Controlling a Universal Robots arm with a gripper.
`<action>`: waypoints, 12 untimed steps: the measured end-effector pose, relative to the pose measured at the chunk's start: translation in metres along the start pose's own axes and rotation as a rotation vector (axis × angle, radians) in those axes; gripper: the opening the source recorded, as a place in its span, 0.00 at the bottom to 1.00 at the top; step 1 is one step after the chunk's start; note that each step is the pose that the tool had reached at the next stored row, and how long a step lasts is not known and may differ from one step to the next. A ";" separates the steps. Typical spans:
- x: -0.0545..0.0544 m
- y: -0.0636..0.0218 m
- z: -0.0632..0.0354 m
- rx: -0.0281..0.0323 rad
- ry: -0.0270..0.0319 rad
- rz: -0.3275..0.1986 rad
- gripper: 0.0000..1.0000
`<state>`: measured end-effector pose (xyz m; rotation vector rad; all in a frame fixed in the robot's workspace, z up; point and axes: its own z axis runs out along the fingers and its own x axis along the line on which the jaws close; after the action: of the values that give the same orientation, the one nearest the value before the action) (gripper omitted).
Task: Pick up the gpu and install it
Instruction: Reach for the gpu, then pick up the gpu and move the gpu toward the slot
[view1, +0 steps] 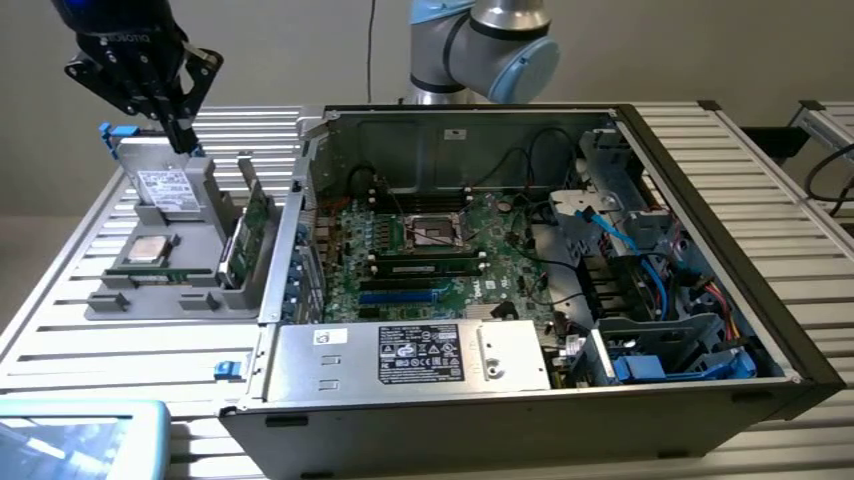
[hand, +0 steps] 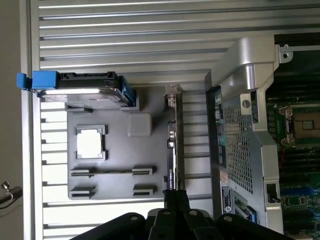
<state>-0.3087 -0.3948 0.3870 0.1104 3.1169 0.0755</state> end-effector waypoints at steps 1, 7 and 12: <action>0.000 0.0000 0.0000 0.0000 0.0000 0.000 0.12; 0.000 0.0006 0.0001 0.0000 -0.0001 0.000 0.12; 0.000 0.0007 0.0001 0.0000 0.0000 0.000 0.12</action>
<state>-0.3087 -0.3941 0.3869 0.1103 3.1169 0.0754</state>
